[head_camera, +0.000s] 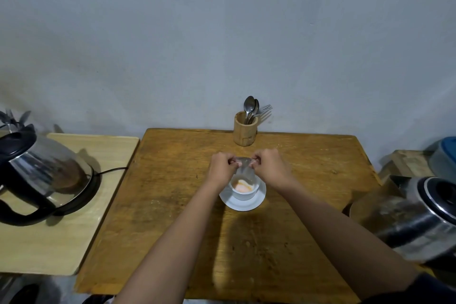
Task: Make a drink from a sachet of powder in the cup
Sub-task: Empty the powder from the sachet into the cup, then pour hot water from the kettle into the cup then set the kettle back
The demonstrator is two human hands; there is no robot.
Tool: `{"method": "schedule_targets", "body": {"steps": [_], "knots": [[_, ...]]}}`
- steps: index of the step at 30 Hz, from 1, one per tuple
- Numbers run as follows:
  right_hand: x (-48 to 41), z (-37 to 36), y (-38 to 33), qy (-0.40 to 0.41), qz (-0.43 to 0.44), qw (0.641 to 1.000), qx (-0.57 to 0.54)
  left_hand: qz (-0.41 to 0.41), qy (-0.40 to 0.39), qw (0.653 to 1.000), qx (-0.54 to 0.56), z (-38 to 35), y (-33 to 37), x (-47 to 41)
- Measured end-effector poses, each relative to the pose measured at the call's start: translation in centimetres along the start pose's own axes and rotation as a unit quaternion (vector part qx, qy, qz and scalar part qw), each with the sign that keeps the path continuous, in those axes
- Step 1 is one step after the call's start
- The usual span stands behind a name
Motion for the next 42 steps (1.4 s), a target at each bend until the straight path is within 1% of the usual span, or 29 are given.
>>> {"method": "schedule_targets", "body": {"steps": [2, 6, 9, 11, 14, 16, 19, 23, 26, 28, 30, 31, 33, 35, 38, 42], "knots": [[0.0, -0.1, -0.1, -0.003, 0.001, 0.999, -0.038, 0.003, 0.001, 0.999, 0.035, 0.3, -0.3, 0.1], [0.3, -1.1, -1.7, -0.015, 0.004, 0.988, -0.156, 0.011, 0.027, 0.994, 0.108, 2.3, -1.8, 0.9], [1.0, -3.0, -3.9, -0.022, 0.027, 0.982, -0.185, 0.029, 0.06, 0.989, 0.133, 4.3, -4.2, 2.3], [1.9, -5.1, -5.5, -0.031, 0.059, 0.98, -0.188, 0.044, 0.092, 0.986, 0.129, 5.7, -6.6, 3.8], [3.6, -9.3, -7.0, -0.077, 0.074, 0.977, -0.184, 0.095, 0.123, 0.982, 0.111, 6.8, -11.0, 6.3], [4.7, -12.5, -7.6, -0.121, 0.081, 0.974, -0.171, 0.127, 0.127, 0.978, 0.103, 6.8, -13.8, 8.1], [6.0, -16.5, -7.9, -0.18, 0.084, 0.974, -0.112, 0.167, 0.121, 0.974, 0.094, 6.2, -17.0, 10.4], [6.8, -19.4, -7.5, -0.217, 0.088, 0.971, -0.037, 0.184, 0.111, 0.975, 0.061, 5.2, -19.0, 12.3], [7.2, -20.4, -7.0, -0.214, 0.093, 0.972, 0.003, 0.166, 0.115, 0.979, 0.026, 4.8, -19.2, 12.6], [7.3, -20.8, -6.9, -0.2, 0.121, 0.972, 0.01, 0.16, 0.11, 0.981, 0.006, 4.5, -19.1, 12.8], [8.1, -20.3, -7.7, -0.161, 0.187, 0.969, 0.019, 0.152, 0.105, 0.982, -0.023, 4.3, -18.9, 12.9], [8.5, -19.8, -8.2, -0.124, 0.234, 0.964, 0.031, 0.146, 0.102, 0.983, -0.035, 4.1, -18.9, 13.0], [9.8, -19.8, -8.4, -0.079, 0.303, 0.947, 0.075, 0.124, 0.097, 0.986, -0.06, 3.8, -18.6, 13.2], [10.6, -20.0, -8.3, -0.075, 0.32, 0.939, 0.103, 0.085, 0.088, 0.987, -0.107, 3.5, -18.1, 13.6], [11.2, -20.5, -7.2, -0.119, 0.303, 0.94, 0.103, 0.049, 0.061, 0.981, -0.177, 2.9, -17.6, 13.8], [11.6, -17.2, -7.1, -0.085, 0.301, 0.948, 0.066, 0.084, 0.042, 0.969, -0.229, 2.8, -16.6, 13.1]]}}
Point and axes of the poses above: each hand's wrist, its own x-axis away from the middle knuckle, its own z-axis out of the back of the hand, y = z × x, the point moved 9 cm from there along -x, towards the middle knuckle
